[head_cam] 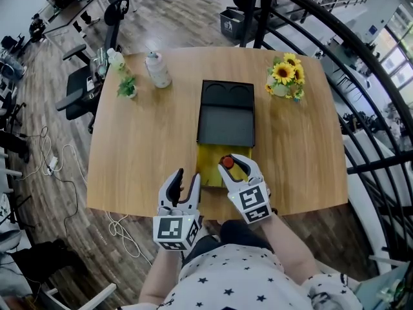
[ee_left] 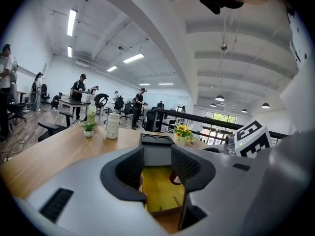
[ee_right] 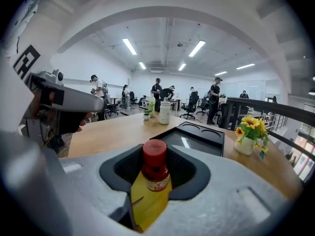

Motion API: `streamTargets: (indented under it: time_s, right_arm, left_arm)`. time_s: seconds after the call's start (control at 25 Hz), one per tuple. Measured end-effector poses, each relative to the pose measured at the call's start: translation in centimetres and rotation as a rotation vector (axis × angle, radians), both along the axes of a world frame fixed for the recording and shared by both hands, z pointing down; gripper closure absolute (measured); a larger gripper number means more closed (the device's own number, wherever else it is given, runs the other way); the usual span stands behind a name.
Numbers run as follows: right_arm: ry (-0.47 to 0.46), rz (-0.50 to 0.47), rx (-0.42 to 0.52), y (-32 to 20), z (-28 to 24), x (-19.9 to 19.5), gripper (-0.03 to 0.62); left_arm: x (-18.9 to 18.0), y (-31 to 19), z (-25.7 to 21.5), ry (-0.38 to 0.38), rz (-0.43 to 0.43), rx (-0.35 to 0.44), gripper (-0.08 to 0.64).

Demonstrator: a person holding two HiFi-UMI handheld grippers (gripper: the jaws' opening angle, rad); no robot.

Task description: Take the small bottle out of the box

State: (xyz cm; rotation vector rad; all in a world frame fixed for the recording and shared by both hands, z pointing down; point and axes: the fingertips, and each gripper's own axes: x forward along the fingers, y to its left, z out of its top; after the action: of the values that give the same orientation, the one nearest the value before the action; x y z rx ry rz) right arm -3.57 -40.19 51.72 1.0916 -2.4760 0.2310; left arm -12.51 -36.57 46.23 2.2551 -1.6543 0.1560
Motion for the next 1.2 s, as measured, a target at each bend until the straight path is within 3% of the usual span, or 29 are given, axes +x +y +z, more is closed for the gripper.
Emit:
streamTargets:
  time_s: [1.2]
  right_arm:
    - [-0.037, 0.044, 0.207, 9.0, -9.3, 1.1, 0.445]
  left_arm:
    - [-0.1, 11.5, -3.4, -0.021, 0.024, 0.129, 0.397]
